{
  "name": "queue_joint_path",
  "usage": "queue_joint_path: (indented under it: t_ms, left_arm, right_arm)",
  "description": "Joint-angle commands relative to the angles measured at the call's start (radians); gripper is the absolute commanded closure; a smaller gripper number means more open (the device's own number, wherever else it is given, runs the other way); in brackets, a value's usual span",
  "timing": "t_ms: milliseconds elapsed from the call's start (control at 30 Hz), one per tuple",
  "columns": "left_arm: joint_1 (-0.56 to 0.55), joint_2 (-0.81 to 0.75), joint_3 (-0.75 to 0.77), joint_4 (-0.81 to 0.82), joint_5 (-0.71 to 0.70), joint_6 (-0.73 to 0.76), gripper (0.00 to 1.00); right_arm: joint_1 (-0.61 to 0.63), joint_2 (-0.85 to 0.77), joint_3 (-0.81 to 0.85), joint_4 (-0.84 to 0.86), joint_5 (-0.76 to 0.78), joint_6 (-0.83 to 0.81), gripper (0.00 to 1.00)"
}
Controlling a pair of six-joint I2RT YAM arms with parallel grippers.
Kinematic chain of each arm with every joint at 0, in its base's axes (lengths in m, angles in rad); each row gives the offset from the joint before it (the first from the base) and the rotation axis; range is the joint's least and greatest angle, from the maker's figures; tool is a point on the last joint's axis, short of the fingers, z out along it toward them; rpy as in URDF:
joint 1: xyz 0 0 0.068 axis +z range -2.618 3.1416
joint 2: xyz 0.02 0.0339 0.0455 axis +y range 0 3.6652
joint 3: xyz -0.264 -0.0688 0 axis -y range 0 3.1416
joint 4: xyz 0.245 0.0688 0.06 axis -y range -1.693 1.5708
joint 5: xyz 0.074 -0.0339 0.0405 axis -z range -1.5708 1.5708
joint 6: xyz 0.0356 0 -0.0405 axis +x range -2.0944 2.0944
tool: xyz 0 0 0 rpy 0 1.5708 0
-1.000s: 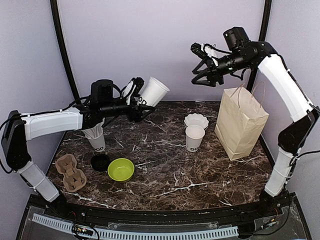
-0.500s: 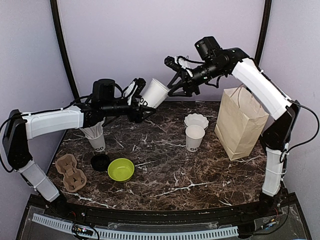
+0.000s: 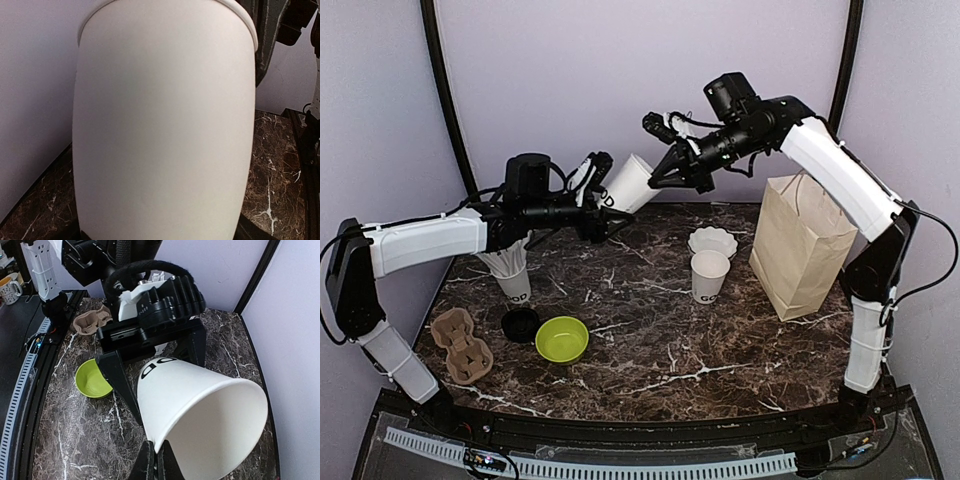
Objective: Pack the takeout coffee
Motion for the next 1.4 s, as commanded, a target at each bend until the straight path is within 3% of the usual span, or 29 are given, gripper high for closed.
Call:
queue_joint_path:
  t_ms: [0, 233, 433, 967, 1367]
  left_arm:
    - [0.006, -0.007, 0.026, 0.004, -0.042, 0.001, 0.2]
    - [0.006, -0.104, -0.024, -0.122, -0.316, 0.085, 0.03]
    - [0.006, -0.145, 0.086, -0.411, -0.586, -0.017, 0.02]
    - [0.006, -0.271, 0.1, -0.447, -0.59, -0.065, 0.05]
    - [0.006, -0.259, 0.096, -0.443, -0.546, -0.08, 0.07]
  right_arm:
    - [0.014, -0.01, -0.002, 0.03, 0.027, 0.0, 1.0]
    - [0.014, -0.002, -0.051, 0.108, 0.296, -0.009, 1.0]
    - [0.029, 0.066, -0.046, 0.118, 0.471, -0.051, 1.0]
    - [0.113, 0.281, -0.041, 0.124, 0.74, -0.113, 1.0]
    - [0.119, 0.353, -0.019, 0.113, 0.724, -0.11, 1.0]
